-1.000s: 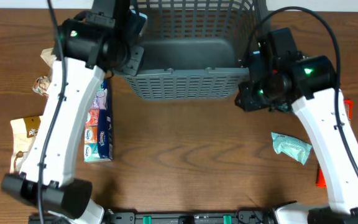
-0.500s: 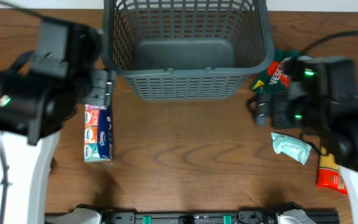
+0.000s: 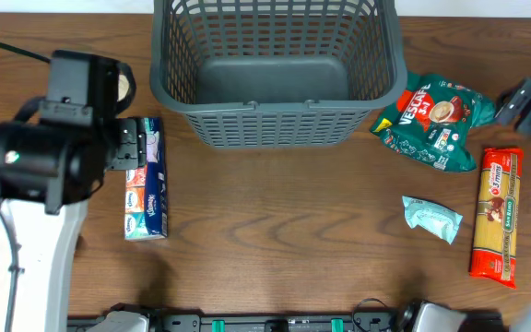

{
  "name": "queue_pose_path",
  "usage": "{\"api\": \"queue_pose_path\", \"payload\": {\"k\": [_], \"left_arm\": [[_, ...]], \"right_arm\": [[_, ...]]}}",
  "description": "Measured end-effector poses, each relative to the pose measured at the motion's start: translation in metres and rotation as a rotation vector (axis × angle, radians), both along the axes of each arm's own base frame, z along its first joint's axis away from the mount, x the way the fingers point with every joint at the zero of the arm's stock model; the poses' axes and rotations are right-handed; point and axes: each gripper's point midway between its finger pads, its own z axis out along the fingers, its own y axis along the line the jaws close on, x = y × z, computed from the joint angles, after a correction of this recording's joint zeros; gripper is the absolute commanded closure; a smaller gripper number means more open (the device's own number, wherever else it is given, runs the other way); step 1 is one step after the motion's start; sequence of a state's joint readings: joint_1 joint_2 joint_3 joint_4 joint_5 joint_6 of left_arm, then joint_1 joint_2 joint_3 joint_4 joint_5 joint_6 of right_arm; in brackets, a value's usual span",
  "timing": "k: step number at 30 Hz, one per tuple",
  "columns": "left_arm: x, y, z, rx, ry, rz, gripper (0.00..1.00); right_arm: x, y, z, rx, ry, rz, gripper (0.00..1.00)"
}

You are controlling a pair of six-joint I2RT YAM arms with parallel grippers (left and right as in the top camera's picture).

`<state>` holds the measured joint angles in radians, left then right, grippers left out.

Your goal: Pack container

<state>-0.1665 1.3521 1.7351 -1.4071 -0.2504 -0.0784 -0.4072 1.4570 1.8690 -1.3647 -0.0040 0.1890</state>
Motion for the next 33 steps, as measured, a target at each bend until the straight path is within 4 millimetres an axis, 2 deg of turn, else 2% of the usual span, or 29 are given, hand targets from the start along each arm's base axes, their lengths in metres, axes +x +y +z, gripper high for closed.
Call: {"api": "queue_pose_path", "payload": {"k": [4,6,10,15,19,25,28,33], "left_arm": [[0.011,0.006,-0.03,-0.031,0.039,0.005,0.23],[0.014,0.011,-0.041,-0.053,0.052,0.014,0.23],[0.012,0.033,-0.058,-0.086,0.083,0.074,0.23],[0.009,0.055,-0.059,-0.093,0.08,0.131,0.23],[0.009,0.055,-0.059,-0.099,0.081,0.126,0.23],[0.01,0.054,-0.06,-0.103,0.081,0.121,0.23],[0.01,0.054,-0.059,-0.104,0.081,0.119,0.23],[0.01,0.054,-0.06,-0.105,0.081,0.119,0.23]], "right_arm": [[0.027,-0.028,-0.051,0.059,0.124,0.006,0.01],[0.038,-0.034,-0.072,0.081,0.165,0.029,0.01],[0.061,-0.036,-0.104,0.127,0.203,0.094,0.01],[0.089,-0.035,-0.144,0.189,0.224,0.178,0.01],[0.103,-0.034,-0.184,0.246,0.266,0.23,0.01],[0.113,-0.03,-0.245,0.334,0.342,0.285,0.02],[0.117,-0.028,-0.273,0.369,0.364,0.301,0.09],[0.123,-0.017,-0.298,0.454,0.359,0.331,0.5]]}}
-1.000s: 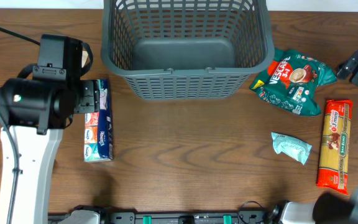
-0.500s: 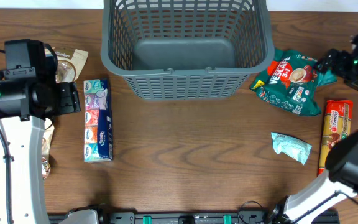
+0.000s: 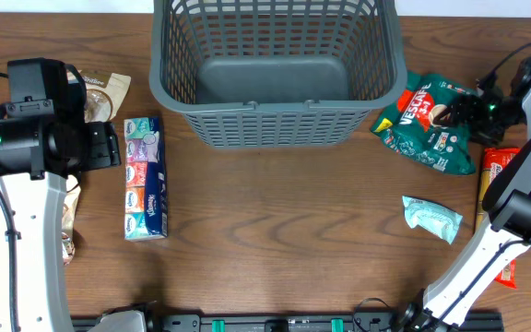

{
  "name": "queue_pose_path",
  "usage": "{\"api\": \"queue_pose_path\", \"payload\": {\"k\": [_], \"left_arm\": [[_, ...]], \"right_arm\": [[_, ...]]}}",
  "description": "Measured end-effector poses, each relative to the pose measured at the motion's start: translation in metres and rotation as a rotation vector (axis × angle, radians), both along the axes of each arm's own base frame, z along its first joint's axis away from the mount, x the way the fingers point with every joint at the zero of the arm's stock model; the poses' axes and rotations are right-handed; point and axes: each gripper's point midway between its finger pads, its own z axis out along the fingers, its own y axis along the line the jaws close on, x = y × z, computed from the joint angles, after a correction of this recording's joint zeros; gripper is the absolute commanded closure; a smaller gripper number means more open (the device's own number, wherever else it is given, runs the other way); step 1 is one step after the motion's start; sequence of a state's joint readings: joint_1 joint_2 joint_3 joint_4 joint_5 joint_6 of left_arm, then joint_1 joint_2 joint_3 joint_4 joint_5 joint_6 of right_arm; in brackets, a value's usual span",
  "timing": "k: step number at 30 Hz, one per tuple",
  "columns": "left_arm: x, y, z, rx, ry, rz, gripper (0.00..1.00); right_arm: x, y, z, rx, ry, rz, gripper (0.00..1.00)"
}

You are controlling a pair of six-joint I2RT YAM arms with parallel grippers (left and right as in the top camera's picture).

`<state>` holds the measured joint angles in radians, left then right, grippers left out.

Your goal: Pack container

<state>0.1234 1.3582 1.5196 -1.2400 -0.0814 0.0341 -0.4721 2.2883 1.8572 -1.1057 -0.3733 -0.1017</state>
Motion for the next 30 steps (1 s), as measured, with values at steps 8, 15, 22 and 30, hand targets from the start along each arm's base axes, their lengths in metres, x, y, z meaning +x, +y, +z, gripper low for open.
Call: {"api": "queue_pose_path", "payload": {"k": [8,15,22,30], "left_arm": [[0.0,-0.001,0.0,-0.004,-0.001,-0.002,0.23],[0.0,-0.001,0.0,-0.007,-0.001,-0.003,0.23],[0.0,-0.001,0.0,-0.008,-0.001,-0.003,0.23],[0.0,-0.004,-0.001,-0.023,0.001,-0.01,0.23]], "right_arm": [[0.002,0.009,0.004,0.051,-0.01,0.007,0.99],[-0.006,0.018,0.021,0.004,0.009,0.032,0.99],[-0.011,-0.001,0.152,-0.276,-0.208,-0.027,0.99],[-0.033,0.035,0.384,-0.515,-0.799,-0.062,0.99]]}}
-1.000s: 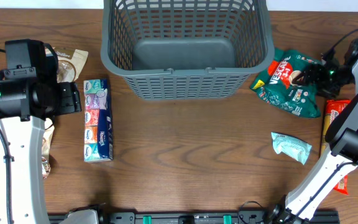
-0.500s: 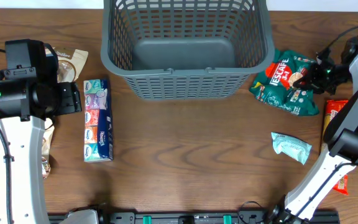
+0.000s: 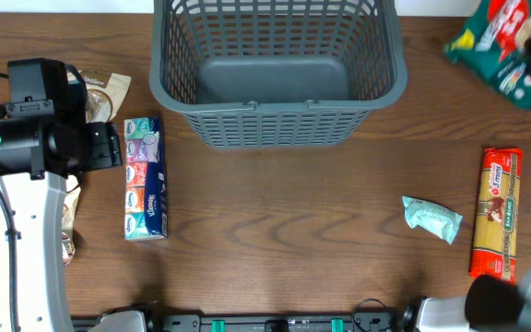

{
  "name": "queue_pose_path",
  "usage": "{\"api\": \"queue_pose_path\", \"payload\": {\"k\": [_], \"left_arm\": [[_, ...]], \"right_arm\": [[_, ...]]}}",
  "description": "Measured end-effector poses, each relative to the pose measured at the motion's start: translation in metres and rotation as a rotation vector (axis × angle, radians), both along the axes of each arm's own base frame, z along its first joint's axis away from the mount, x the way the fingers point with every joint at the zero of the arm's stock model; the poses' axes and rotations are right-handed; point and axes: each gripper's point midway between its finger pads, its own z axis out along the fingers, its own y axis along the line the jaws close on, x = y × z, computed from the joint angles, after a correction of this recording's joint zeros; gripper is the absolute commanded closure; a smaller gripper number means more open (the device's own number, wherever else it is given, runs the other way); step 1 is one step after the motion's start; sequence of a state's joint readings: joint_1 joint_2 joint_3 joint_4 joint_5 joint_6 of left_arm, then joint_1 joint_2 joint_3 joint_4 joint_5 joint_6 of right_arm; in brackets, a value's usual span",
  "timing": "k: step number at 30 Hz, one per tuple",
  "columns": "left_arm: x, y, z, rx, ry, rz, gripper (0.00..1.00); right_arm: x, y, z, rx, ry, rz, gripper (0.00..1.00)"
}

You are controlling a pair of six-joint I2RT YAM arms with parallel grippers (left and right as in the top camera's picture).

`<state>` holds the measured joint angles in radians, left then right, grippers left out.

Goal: Pack container
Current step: 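Lift the green pouch with the right gripper and drop it into the basket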

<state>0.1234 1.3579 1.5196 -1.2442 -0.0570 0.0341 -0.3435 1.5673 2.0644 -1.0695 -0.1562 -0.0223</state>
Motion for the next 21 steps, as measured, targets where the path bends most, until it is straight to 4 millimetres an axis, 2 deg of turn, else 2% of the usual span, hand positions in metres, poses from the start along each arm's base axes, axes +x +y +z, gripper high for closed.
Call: {"api": "queue_pose_path", "payload": {"k": [1,2,3,6,9,11,13,15,18,21], "left_arm": [[0.0,-0.001,0.0,-0.004,0.0,-0.002,0.23],[0.0,-0.001,0.0,-0.005,-0.001,-0.002,0.23],[0.0,-0.001,0.0,-0.006,-0.001,-0.003,0.23],[0.0,-0.002,0.0,-0.009,-0.001,-0.004,0.23],[0.0,-0.002,0.0,-0.009,-0.001,-0.004,0.23],[0.0,-0.002,0.0,-0.012,-0.002,-0.005,0.23],[0.0,-0.003,0.0,-0.014,-0.001,-0.006,0.23],[0.001,-0.003,0.0,-0.016,-0.003,-0.007,0.23],[0.001,-0.003,0.0,-0.019,-0.006,-0.008,0.23],[0.002,-0.004,0.0,-0.02,-0.006,-0.009,0.23]], "right_arm": [[-0.002,0.014,0.022,-0.023,-0.064,0.033,0.99],[-0.003,0.026,0.034,-0.035,-0.104,0.064,0.99],[-0.003,0.049,0.055,-0.059,-0.172,0.126,0.99],[0.004,0.104,0.088,-0.113,-0.302,0.289,0.99],[0.01,0.153,0.097,-0.151,-0.358,0.445,0.99],[0.017,0.19,0.091,-0.179,-0.363,0.567,0.99],[0.026,0.223,0.076,-0.205,-0.349,0.685,0.99],[0.038,0.25,0.052,-0.224,-0.309,0.784,0.99],[0.058,0.286,-0.004,-0.256,-0.192,0.922,0.99],[0.074,0.309,-0.075,-0.283,-0.03,1.033,0.99]]}}
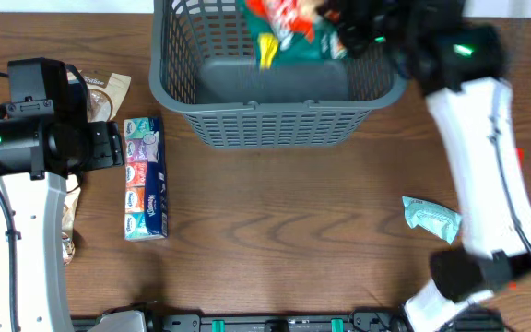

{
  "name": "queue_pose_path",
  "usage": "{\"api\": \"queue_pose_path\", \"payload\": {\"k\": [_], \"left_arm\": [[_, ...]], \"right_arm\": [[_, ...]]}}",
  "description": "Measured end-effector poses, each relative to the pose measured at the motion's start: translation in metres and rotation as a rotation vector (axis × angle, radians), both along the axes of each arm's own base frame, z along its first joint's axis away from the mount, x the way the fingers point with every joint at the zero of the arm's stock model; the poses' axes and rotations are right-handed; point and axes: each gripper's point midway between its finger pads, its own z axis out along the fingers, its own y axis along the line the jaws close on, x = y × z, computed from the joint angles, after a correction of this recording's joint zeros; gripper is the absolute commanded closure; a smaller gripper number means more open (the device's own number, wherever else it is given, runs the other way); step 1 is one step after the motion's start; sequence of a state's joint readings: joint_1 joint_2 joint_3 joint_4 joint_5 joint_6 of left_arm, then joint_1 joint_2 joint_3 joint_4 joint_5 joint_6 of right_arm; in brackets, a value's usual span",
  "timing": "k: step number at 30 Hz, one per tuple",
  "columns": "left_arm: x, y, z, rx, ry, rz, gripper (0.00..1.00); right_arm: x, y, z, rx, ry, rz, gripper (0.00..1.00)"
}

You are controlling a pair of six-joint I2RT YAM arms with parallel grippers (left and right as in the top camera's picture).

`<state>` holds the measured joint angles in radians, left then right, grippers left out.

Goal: Pack container
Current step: 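Lift the green pouch with the right gripper and drop it into the basket, then withdraw the right gripper and lower it onto the spaghetti pack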

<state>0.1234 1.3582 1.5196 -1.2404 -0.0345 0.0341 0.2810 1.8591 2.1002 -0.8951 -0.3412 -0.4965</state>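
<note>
The grey plastic basket (275,120) stands at the back centre. My right gripper (337,26) hangs over its right half, shut on the green Nescafe bag (289,26), which dangles blurred above the basket's inside. At the left my left gripper (107,146) stands open just left of the tissue pack (146,180), holding nothing. A pale mint packet (431,219) lies at the right, partly under the right arm.
A brown snack wrapper (109,90) lies behind the left arm and another wrapper (67,235) beside its base. The right arm (482,157) crosses the table's right side and hides most of the red pasta pack.
My right gripper, holding the Nescafe bag, has gone from the far right corner to above the basket. The right arm now covers the pasta pack. The left arm has not moved.
At first my left gripper was over the tissue pack and the Nescafe bag lay right of the basket. Then the left arm stood drawn back left and my right gripper was on the bag. After that the bag was lifted at the far right, and now it hangs over the basket.
</note>
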Motion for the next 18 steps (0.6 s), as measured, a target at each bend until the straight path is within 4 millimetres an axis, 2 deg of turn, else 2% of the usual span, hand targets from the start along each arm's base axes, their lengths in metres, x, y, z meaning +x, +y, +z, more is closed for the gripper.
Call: {"api": "queue_pose_path", "payload": {"k": [2,5,7,9,10,12,13,16,18], "left_arm": [[0.0,0.0,0.0,-0.001,0.0,-0.001,0.23],[0.0,0.0,0.0,-0.002,-0.001,-0.001,0.23],[0.0,0.0,0.0,-0.002,-0.001,-0.001,0.23],[0.0,0.0,0.0,-0.002,0.0,-0.001,0.23],[0.0,0.0,0.0,-0.002,0.0,-0.001,0.23],[0.0,0.0,0.0,-0.002,-0.001,-0.001,0.23],[0.0,0.0,0.0,-0.002,-0.001,-0.001,0.23],[0.0,0.0,0.0,-0.002,-0.001,-0.001,0.23],[0.0,0.0,0.0,-0.002,0.0,-0.001,0.23]], "right_arm": [[0.006,0.006,-0.054,-0.08,0.109,0.049,0.99],[0.006,0.005,-0.122,-0.187,0.25,0.112,0.99],[0.005,0.003,-0.156,-0.234,0.321,0.139,0.99],[0.005,0.002,-0.182,-0.264,0.368,0.159,0.99],[0.006,0.002,-0.191,-0.272,0.383,0.162,0.99],[0.007,0.002,-0.196,-0.276,0.391,0.167,0.98],[0.007,0.002,-0.196,-0.278,0.39,0.17,0.94],[0.006,0.003,-0.194,-0.277,0.383,0.18,0.57],[0.005,0.003,-0.19,-0.264,0.387,0.171,0.43]]}}
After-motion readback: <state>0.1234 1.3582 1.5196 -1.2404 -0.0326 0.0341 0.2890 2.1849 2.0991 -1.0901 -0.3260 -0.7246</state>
